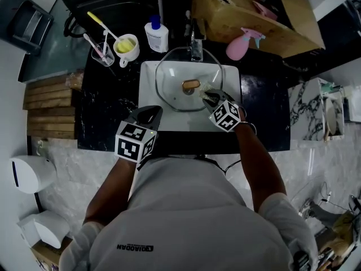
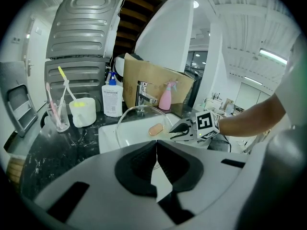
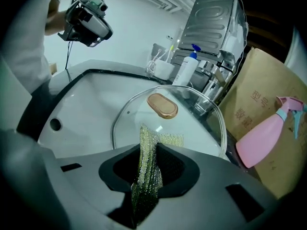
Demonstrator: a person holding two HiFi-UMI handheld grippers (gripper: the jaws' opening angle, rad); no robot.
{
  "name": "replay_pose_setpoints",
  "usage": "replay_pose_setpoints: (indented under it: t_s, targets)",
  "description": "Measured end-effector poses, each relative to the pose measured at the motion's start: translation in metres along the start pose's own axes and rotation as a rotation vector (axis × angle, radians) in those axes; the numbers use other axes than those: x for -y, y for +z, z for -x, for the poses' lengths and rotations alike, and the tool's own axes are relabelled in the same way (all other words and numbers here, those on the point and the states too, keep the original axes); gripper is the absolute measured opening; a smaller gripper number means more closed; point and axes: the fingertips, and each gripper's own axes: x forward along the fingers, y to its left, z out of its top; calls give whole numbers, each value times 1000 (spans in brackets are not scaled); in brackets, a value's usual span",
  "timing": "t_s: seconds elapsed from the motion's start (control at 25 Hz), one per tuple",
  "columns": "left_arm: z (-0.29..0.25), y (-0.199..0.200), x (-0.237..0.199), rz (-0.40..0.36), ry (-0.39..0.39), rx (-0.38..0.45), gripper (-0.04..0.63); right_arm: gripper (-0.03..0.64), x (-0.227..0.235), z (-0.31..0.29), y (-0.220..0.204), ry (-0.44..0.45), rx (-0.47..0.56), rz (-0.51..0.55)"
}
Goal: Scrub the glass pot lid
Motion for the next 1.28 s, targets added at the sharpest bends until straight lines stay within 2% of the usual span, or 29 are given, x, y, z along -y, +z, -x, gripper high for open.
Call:
replay_pose_setpoints:
  t_s: [0.4,1.28]
  targets:
    - [5,-5,-6,26,17,6,15,106,-25,-8,14,60,29,-43]
    - [7,-10,-13,60,38,15,15,106,-75,-28,26,233,9,144]
